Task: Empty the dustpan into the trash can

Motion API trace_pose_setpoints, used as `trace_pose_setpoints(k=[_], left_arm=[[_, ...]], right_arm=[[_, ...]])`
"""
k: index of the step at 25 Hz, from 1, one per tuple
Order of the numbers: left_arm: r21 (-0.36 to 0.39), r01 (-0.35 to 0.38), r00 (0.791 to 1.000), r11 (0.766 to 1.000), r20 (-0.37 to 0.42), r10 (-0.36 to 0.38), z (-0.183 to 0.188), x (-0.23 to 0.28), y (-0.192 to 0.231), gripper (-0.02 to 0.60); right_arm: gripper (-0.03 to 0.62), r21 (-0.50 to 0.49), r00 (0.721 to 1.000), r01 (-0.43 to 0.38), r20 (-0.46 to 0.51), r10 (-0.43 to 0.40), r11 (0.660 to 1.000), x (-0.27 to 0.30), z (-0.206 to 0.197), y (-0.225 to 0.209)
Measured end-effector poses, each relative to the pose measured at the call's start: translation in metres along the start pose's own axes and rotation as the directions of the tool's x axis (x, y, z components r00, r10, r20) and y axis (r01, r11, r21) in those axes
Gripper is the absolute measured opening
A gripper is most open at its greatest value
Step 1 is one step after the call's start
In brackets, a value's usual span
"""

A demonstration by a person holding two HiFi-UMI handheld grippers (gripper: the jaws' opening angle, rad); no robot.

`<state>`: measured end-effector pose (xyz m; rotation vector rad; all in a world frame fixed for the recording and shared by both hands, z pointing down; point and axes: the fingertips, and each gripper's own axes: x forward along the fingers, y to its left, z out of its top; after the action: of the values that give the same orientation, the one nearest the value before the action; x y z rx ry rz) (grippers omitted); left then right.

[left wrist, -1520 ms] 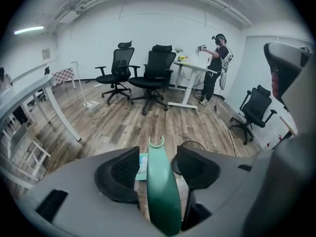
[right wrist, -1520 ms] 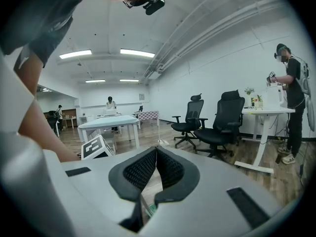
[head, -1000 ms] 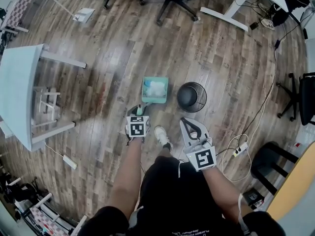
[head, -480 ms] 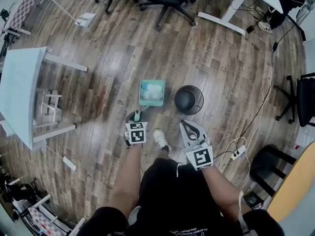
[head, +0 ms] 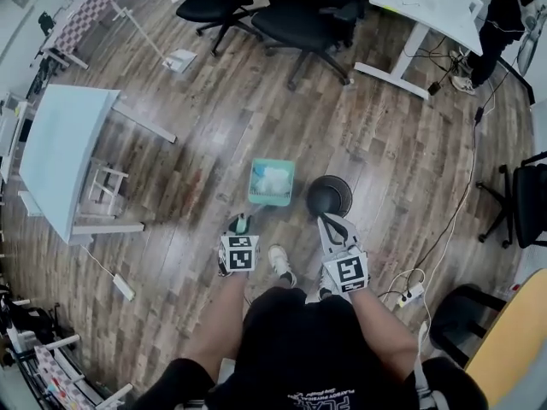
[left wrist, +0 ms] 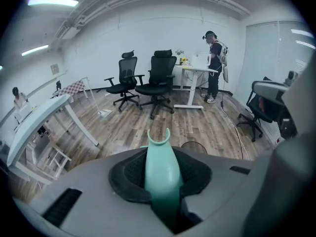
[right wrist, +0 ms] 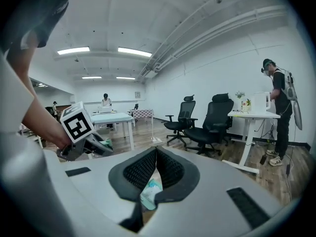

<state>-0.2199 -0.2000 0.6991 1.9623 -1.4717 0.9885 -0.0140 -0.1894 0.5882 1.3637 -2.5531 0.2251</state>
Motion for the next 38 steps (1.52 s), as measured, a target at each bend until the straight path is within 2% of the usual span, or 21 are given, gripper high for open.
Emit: trace_pose_setpoints(k=[8, 12, 16, 19, 21, 23, 27, 32, 35, 38], left_arm=[[0.098, -0.06, 0.996, 0.993, 0.077, 0.052, -0.003, -0.083, -0.058, 0.103], [0.149, -0.081, 0.993, 0.986, 0.099, 0.066, -0.008, -0.111, -0.084, 0.103], [0.193, -0.092, 0.989, 0.977, 0.136, 0.066, -0.013, -0.139, -0.101, 0.103], [0.26, -0.1, 0.985, 0.961, 0.161, 0.059, -0.018, -0.154, -0.11, 0.103], [0.331, -0.11, 0.983, 0.937, 0.174, 0.054, -0.024, -0.161, -0.117, 0.103], [0.43, -0.118, 0.982, 0.895, 0.183, 0.042, -0.032, -0.165, -0.127, 0.103], [0.617, -0.124, 0.98, 0.777, 0.201, -0.003, -0.042, -0.171, -0.148, 0.103], [0.753, -0.121, 0.978, 0.647, 0.202, -0.052, -0.058, -0.174, -0.164, 0.104], [0.808, -0.131, 0.976, 0.574, 0.206, -0.067, -0.056, -0.168, -0.173, 0.107], [0.866, -0.125, 0.977, 0.484, 0.191, -0.089, -0.061, -0.166, -0.183, 0.107]], right_arm=[[0.023, -0.025, 0.999, 0.007, 0.042, -0.006, 1.0, -0.067, 0.0, -0.044], [0.023, -0.022, 0.999, 0.032, 0.032, -0.031, 0.999, -0.096, -0.011, -0.066], [0.023, -0.007, 0.998, 0.057, 0.022, -0.057, 0.998, -0.119, -0.022, -0.069], [0.023, 0.004, 0.997, 0.069, 0.018, -0.069, 0.998, -0.133, -0.027, -0.062], [0.023, 0.004, 0.997, 0.077, 0.02, -0.077, 0.997, -0.14, -0.028, -0.054], [0.023, 0.003, 0.996, 0.089, 0.026, -0.089, 0.996, -0.148, -0.026, -0.046], [0.023, 0.002, 0.992, 0.12, 0.042, -0.119, 0.993, -0.165, -0.014, -0.028], [0.023, -0.01, 0.99, 0.136, 0.048, -0.136, 0.991, -0.185, -0.009, 0.002], [0.023, -0.021, 0.988, 0.143, 0.054, -0.142, 0.989, -0.196, -0.006, 0.014], [0.023, -0.031, 0.99, 0.136, 0.036, -0.135, 0.99, -0.215, -0.01, 0.033]])
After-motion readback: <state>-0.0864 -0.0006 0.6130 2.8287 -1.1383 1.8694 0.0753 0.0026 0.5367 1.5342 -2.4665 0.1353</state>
